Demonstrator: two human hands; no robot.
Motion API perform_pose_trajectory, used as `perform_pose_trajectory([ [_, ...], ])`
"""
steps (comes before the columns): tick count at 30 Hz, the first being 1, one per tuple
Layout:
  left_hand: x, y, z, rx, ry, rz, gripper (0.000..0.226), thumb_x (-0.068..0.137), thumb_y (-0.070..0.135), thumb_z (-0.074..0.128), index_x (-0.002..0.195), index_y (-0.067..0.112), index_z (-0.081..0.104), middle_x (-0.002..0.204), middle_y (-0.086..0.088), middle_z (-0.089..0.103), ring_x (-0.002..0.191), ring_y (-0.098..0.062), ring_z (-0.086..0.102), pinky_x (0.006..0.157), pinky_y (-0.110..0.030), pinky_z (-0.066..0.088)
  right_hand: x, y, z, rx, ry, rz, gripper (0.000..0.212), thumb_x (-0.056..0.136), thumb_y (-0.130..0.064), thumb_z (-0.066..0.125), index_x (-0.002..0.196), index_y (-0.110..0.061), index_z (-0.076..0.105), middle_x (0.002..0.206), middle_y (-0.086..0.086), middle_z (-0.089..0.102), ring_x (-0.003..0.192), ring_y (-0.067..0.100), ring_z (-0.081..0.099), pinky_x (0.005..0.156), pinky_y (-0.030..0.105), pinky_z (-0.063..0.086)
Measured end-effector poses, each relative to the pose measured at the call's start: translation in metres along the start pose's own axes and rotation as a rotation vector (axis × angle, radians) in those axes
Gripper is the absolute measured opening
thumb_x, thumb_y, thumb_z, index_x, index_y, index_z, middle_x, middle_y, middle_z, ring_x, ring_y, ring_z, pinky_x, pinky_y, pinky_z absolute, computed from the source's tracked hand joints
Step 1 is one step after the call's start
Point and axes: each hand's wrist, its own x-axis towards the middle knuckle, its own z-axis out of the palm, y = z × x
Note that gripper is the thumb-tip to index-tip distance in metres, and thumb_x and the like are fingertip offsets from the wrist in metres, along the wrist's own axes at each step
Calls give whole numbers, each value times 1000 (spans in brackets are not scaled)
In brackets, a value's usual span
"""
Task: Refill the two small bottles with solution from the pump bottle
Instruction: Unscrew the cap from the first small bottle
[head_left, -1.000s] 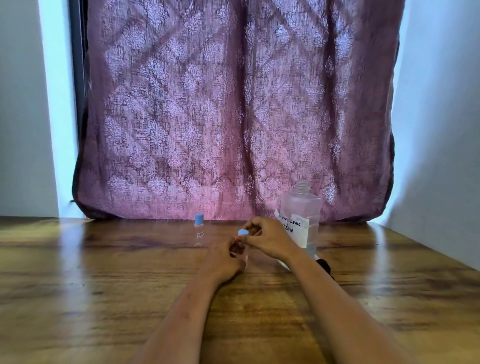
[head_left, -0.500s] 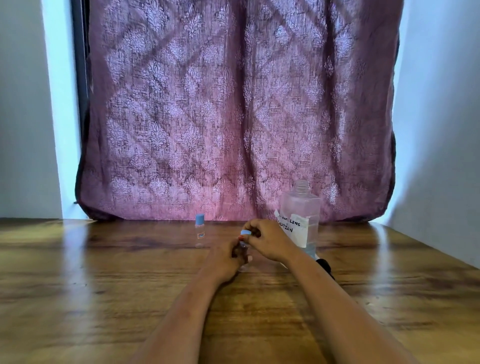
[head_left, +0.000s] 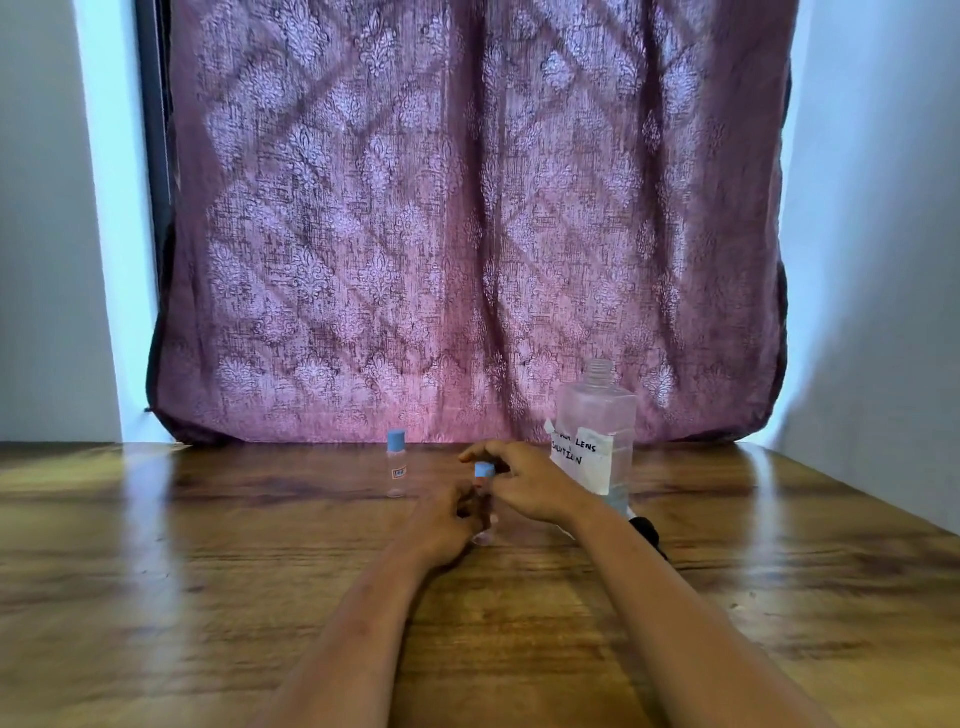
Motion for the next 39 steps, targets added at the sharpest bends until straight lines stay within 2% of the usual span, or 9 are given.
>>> perform_pose_trajectory([
  [3,0,1,0,33,-3,6,21,82,7,61,88,28,58,79,14,60,83,-10,57,62,-14,40,-1,-4,6,10,44,-29,29,86,-14,66,114,-10,61,118,4,63,106,14,58,85,16,45],
  [7,-2,5,-1,-90,8,78,54,77,-3,65,121,25,49,103,9,59,98,-9,58,78,-15,47,-2,-14,19,175,88,-35,24,84,-13,69,107,-9,63,96,-1,65,85,4,61,71,10,48],
  [12,-1,1,1,-129,12,28,61,74,-3,70,129,15,50,117,-9,65,110,-24,61,97,-44,50,0,-17,24,296,131,-31,20,84,-3,66,102,-13,62,84,-7,60,74,-8,59,66,6,45],
  [15,-1,3,2,-31,14,-22,38,76,1,66,113,10,62,105,-8,69,100,-23,63,89,-39,52,1,-11,22,188,191,-12,25,83,-1,66,105,-12,63,91,-1,61,86,8,58,75,8,43],
  [21,-1,4,3,8,33,15,28,82,3,65,110,9,64,93,1,63,87,-10,56,66,-14,39,5,-2,15,-38,234,9,15,82,-10,69,96,-10,66,97,2,63,84,9,56,63,-3,36],
  [25,-2,4,2,6,32,21,31,84,8,66,116,8,62,105,-6,68,94,-14,60,78,-19,43,5,1,14,-176,223,30,15,81,-24,71,91,-14,65,98,6,61,86,15,57,72,17,43],
  [28,-2,3,3,-20,27,18,33,84,8,67,117,8,62,106,-8,69,98,-17,62,85,-25,48,6,-1,12,-203,210,39,16,82,-25,70,93,-14,65,103,7,61,87,14,55,75,20,42],
  [33,-2,-2,3,-55,46,21,31,82,7,69,107,20,57,83,8,66,81,-9,61,64,-12,42,3,-6,6,-97,67,2,23,88,-8,60,110,-15,64,116,2,62,97,7,55,73,6,39],
  [39,-3,2,2,-58,49,38,32,82,9,69,103,24,49,85,16,58,78,2,55,62,-1,42,4,-5,13,-136,109,-3,34,84,-26,69,115,-15,59,116,5,61,102,15,57,83,19,43],
])
